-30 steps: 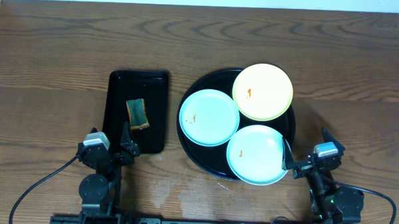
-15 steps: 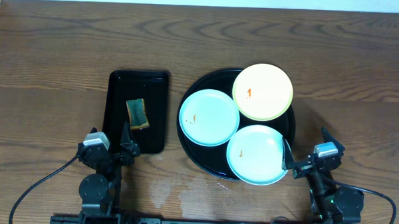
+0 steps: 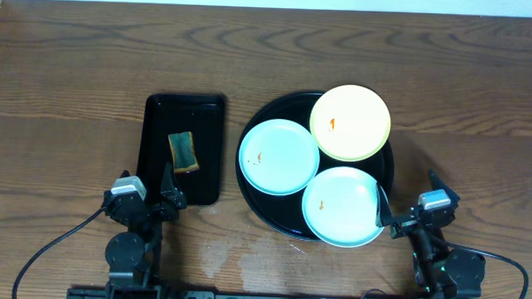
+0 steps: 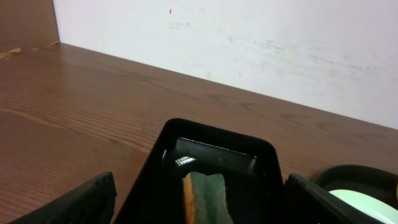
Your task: Clean dirty plates on tray and stack at the side
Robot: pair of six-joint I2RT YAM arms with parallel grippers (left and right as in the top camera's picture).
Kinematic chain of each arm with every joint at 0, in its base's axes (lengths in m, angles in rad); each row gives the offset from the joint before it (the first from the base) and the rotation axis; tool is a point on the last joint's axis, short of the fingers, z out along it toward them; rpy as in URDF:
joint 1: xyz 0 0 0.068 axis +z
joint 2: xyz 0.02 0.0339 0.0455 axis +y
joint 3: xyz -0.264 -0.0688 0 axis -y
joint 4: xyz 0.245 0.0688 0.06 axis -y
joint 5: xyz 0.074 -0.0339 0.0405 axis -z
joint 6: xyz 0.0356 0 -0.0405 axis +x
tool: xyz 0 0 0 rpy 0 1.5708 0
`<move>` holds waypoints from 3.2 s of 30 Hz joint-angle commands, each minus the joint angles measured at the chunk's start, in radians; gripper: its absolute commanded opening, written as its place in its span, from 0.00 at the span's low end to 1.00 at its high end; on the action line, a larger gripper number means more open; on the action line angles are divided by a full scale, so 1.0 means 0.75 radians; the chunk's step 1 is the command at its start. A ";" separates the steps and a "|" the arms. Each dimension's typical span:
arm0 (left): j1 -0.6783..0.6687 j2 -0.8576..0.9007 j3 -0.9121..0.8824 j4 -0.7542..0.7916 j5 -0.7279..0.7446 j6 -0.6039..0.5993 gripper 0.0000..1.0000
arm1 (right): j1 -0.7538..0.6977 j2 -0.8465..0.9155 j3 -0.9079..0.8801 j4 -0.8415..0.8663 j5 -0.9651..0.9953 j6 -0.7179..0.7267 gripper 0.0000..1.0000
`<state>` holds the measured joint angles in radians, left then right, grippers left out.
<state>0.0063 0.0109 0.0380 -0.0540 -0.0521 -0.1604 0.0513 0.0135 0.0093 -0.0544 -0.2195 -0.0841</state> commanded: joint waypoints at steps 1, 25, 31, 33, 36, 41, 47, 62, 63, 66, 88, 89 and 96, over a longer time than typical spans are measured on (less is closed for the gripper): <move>0.004 -0.008 -0.045 -0.015 -0.012 -0.012 0.87 | -0.011 -0.007 -0.005 -0.002 0.008 0.001 0.99; 0.004 -0.008 -0.045 0.128 0.356 -0.099 0.87 | -0.011 -0.007 -0.005 0.102 -0.173 0.224 0.99; 0.004 0.051 0.099 0.145 0.452 -0.126 0.87 | -0.011 0.029 0.101 0.166 -0.189 0.273 0.99; 0.004 0.129 0.197 0.102 0.454 -0.162 0.87 | -0.011 0.100 0.204 0.106 -0.216 0.273 0.99; 0.004 0.336 0.422 -0.053 0.489 -0.172 0.87 | -0.011 0.298 0.414 -0.011 -0.271 0.272 0.99; 0.004 0.758 0.814 -0.327 0.671 -0.172 0.87 | -0.011 0.756 0.848 -0.308 -0.410 0.282 0.99; 0.004 1.207 1.219 -0.735 0.865 -0.173 0.87 | 0.046 1.269 1.336 -0.723 -0.450 0.314 0.99; -0.143 1.475 1.300 -0.927 0.759 -0.148 0.86 | 0.408 1.916 1.479 -0.804 -0.097 0.554 0.71; -0.182 1.475 1.300 -0.936 0.679 -0.148 0.86 | 0.451 1.953 1.479 -0.809 -0.015 0.575 0.67; -0.280 1.474 1.300 -0.928 0.567 -0.147 0.94 | 0.539 2.093 1.479 -0.803 0.123 0.646 0.56; -0.314 1.638 1.299 -0.886 0.564 -0.146 0.42 | 0.571 2.523 1.479 -0.518 0.149 0.987 0.01; -0.320 1.659 1.299 -0.883 0.562 -0.146 0.40 | 0.571 2.523 1.479 -0.515 0.148 0.979 0.01; -0.360 1.791 1.299 -0.929 0.167 -0.260 0.23 | 0.572 2.523 1.479 -0.516 0.148 0.926 0.01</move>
<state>-0.2676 1.3396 0.9867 -0.7231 0.2852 -0.2844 0.4679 1.8877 1.1061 -0.4454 -0.1223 0.6277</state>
